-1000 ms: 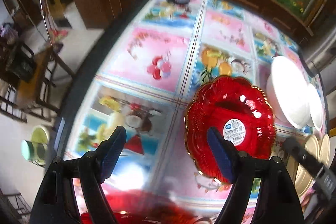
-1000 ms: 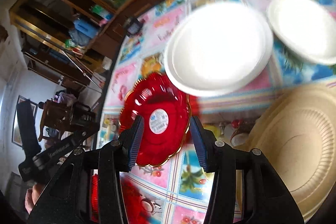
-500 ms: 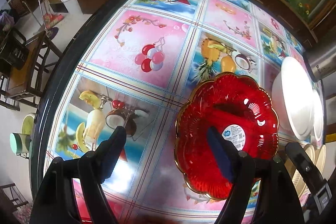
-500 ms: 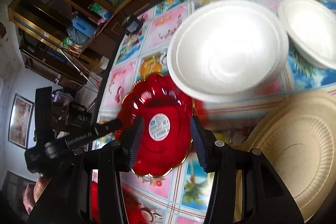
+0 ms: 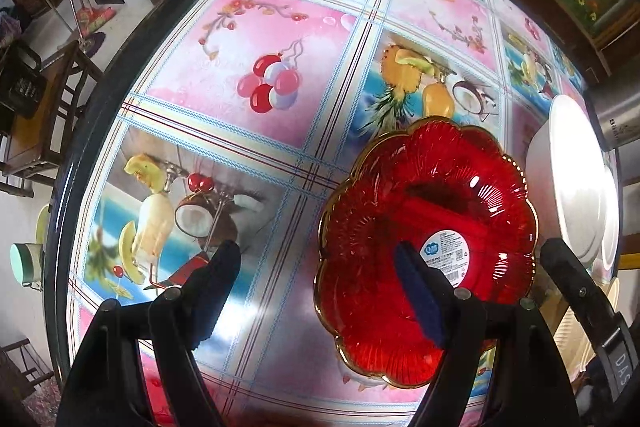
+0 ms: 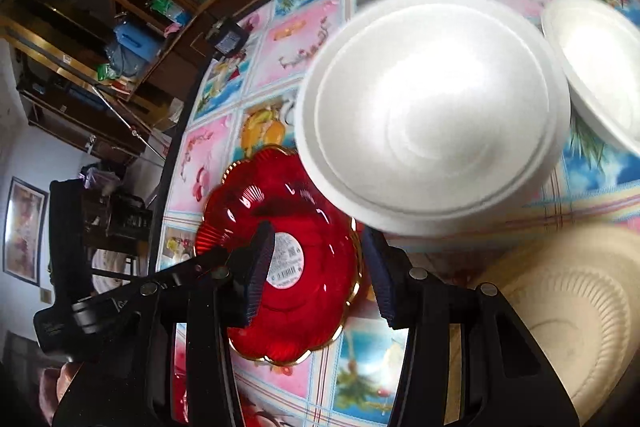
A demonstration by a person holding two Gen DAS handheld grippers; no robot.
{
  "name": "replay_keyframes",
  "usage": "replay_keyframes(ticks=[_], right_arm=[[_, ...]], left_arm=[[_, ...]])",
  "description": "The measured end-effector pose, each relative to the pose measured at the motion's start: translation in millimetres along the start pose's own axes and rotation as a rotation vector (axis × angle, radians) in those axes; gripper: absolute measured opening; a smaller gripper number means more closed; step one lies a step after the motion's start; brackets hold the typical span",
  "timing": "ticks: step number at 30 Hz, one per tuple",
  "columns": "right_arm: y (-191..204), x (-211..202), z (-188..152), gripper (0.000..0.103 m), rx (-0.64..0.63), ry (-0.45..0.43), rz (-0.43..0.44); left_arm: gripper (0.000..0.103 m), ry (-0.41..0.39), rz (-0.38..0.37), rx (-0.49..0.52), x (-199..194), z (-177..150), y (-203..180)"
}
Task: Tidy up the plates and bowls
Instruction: 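Grasp the small red sticker plate with the right tool and lift it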
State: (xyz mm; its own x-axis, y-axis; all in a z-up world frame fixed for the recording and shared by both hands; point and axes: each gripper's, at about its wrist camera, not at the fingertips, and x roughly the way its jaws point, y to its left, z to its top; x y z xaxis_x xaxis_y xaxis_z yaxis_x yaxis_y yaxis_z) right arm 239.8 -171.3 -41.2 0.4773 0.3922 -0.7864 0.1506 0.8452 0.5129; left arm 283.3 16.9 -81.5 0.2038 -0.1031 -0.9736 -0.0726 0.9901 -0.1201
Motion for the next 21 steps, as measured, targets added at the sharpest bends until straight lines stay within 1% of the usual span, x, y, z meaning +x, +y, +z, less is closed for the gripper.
replay_keyframes(ticks=[2,4,6,8,9,11,13,15,17,18,21], right_arm=[[5,4,0,0.046,-0.031,0.005,-0.025],[6,11,0,0.046,-0.036,0.038,-0.050],[5,14,-1,0.046,-0.042,0.068,-0.055],[4,20,-1,0.046,-0.085,0.138,-0.132],[0,20,0,0.046,-0.090,0.150,-0.153],[-14,16,5,0.046,-0.060,0.160,-0.182],[-24,11,9,0.046,-0.035,0.160,-0.176],[-24,4,11,0.046,-0.034,0.153,-0.111],[-20,5,10,0.046,-0.027,0.176,-0.030],[-18,4,9,0.046,-0.028,0.175,-0.015],[-13,5,5,0.046,-0.033,0.182,-0.030]], left_arm=[[0.079,0.003,-0.006,0.002,0,0,-1],[0.079,0.012,-0.005,0.010,1,0,-3],[0.079,0.019,0.003,0.020,3,-1,-4],[0.079,0.026,0.006,0.025,5,-2,-5],[0.079,0.025,0.004,0.027,4,-3,-5],[0.079,0.023,0.003,0.035,3,-4,-6],[0.079,0.015,0.001,0.039,0,-5,-7],[0.079,0.014,-0.013,0.036,-1,-4,-7],[0.079,0.011,-0.017,0.037,-3,-4,-8],[0.079,0.010,-0.017,0.039,-3,-4,-9],[0.079,0.001,-0.022,0.039,-5,-5,-11]])
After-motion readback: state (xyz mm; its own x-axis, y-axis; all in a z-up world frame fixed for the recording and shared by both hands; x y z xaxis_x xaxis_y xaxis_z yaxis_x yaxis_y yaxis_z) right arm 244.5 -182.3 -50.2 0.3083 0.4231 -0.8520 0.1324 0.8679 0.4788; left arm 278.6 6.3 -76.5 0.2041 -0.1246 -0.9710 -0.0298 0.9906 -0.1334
